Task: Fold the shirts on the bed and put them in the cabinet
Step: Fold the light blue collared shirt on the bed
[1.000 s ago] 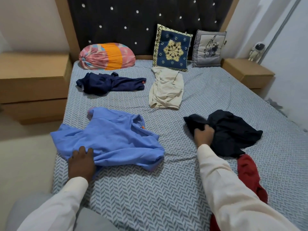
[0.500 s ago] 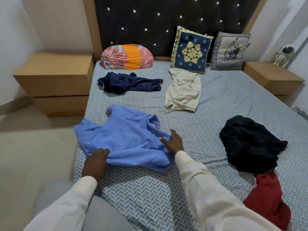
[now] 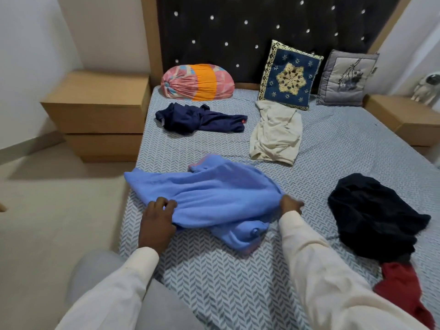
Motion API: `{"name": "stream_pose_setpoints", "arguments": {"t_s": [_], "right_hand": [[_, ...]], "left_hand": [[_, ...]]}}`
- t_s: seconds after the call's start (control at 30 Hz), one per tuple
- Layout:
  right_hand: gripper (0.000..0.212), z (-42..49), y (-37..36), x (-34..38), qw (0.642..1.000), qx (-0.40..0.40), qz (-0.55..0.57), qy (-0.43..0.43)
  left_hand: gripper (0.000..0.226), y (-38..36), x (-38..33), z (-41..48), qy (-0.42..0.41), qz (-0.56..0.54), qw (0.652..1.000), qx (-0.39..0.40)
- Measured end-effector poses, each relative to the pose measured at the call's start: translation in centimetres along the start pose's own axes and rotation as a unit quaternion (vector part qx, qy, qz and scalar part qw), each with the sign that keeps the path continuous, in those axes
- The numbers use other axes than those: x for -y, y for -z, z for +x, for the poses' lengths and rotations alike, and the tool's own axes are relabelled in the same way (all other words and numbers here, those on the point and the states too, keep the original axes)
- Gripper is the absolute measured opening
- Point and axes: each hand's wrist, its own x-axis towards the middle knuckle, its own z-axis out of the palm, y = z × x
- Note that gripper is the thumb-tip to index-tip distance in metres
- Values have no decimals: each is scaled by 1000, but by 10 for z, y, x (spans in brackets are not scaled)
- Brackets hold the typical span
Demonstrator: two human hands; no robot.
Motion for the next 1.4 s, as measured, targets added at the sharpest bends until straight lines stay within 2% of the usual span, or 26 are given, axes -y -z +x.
{"name": "stream_pose_setpoints", "arguments": {"t_s": [0.03,0.07,0.13,0.23,0.27,0.33,0.43,0.5,0.57,0.63,0.7,0.77,0.83,0.9,0.97,1.03,1.07,1.13,1.17,1.23,1.27,1.33,1.4], "right_hand": [[80,5,1,-19,998,41,28,-36],[89,2,3,-35,993,74,58,-69],[69,-14,1,-65,985,145,52,-77],[45,-55,-5,-79,955,285,-80,-15],[42,-65,-6,-75,936,332,-119,4],[36,-78,-9,-65,908,401,-110,50],[35,-90,-1,-30,896,434,27,90],[40,-93,15,5,896,428,79,93],[51,-84,34,39,898,420,77,103],[32,-73,55,67,903,415,29,107],[18,-54,74,84,923,373,-47,83],[34,-24,82,91,939,256,-200,113],[55,0,85,85,912,96,-362,169],[64,2,83,63,907,17,-367,205],[57,-10,71,39,908,-2,-313,280],[37,-27,49,17,885,91,-304,342],[30,-38,37,6,859,166,-332,352],[34,-52,13,-22,773,289,-420,378],[44,-56,2,-36,732,312,-467,385],[61,-59,-13,-58,665,272,-557,416],[61,-59,-13,-64,658,232,-580,422],[42,-66,-9,-62,644,153,-600,449],[30,-64,-5,-52,630,150,-625,436]], "left_hand": [[58,-5,-3,-1,37,20,999,16],[60,-7,-6,-3,83,40,995,39],[61,-9,0,-8,193,46,975,102],[52,-9,21,-14,289,-25,940,178],[44,-5,23,-14,298,-81,935,174],[34,11,21,-9,302,-211,922,118],[35,39,10,12,273,-312,910,11],[28,62,6,35,241,-314,917,-51],[28,84,6,60,190,-314,926,-90],[37,105,9,80,134,-277,945,-106],[40,116,16,93,98,-166,977,-90],[35,114,28,95,101,-49,993,-30],[26,100,42,87,124,11,989,86],[19,82,54,69,147,10,970,195],[15,67,60,51,141,-35,958,247],[5,55,59,36,113,-91,947,287],[13,54,57,31,93,-107,939,312],[26,52,56,25,77,-119,916,376],[25,52,58,25,82,-133,904,399],[24,58,62,29,96,-139,894,416],[21,64,63,31,102,-135,896,411],[24,77,68,36,105,-143,901,396],[22,91,73,40,122,-172,908,362]]}}
